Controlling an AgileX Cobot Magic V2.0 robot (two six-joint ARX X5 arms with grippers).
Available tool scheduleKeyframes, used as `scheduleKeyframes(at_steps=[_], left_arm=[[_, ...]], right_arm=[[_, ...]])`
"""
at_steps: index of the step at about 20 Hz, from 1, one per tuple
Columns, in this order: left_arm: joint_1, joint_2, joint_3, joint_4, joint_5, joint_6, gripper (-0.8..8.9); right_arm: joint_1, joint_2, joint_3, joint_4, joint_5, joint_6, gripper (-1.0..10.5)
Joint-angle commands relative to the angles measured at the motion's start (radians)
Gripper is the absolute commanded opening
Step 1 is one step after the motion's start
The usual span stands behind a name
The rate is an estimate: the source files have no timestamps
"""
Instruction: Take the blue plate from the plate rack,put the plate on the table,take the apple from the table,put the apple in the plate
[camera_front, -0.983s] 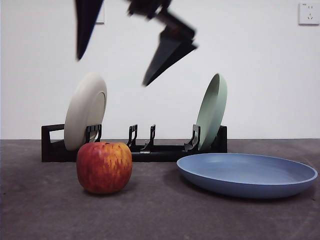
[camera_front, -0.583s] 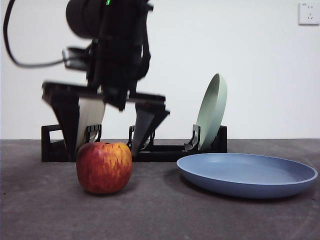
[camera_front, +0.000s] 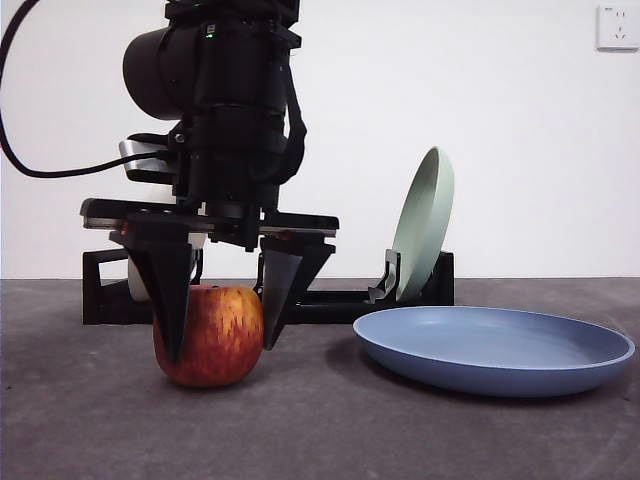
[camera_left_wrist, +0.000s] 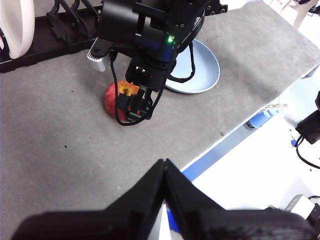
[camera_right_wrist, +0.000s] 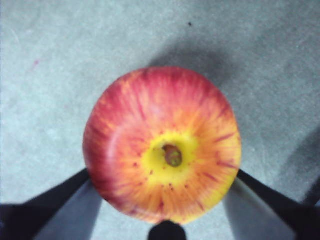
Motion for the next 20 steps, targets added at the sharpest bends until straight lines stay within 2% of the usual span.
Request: scheduleKeyframes(at_steps=[1,6,10,17,20], left_arm=[[-0.003,-0.005,-0.006,0.003,-0.003,-0.01,-0.08],[-0.003,-0.005,-0.006,0.003,-0.003,-0.01,-0.08],[-0.003,-0.005,-0.006,0.003,0.0,-0.01,-0.08],[-0.003,-0.005,-0.006,0.003,0.0,-0.009,-0.08],[-0.003,-0.005,-0.006,0.003,0.0,-0.009,-0.08]], right_arm=[[0.005,0.011,0.003,0.008,0.0,0.018,1.2],[0.005,-0.044,0.007,-0.044,0.001,0.011,1.2],[0.005,-0.175,0.007,-0.063,0.011,0.01,1.2],[-0.002,-0.433,0.006,-0.238,0.241,-0.014,1.2],[-0.024,-0.517,-0.033,-0.251,0.26,-0.004,1.2]])
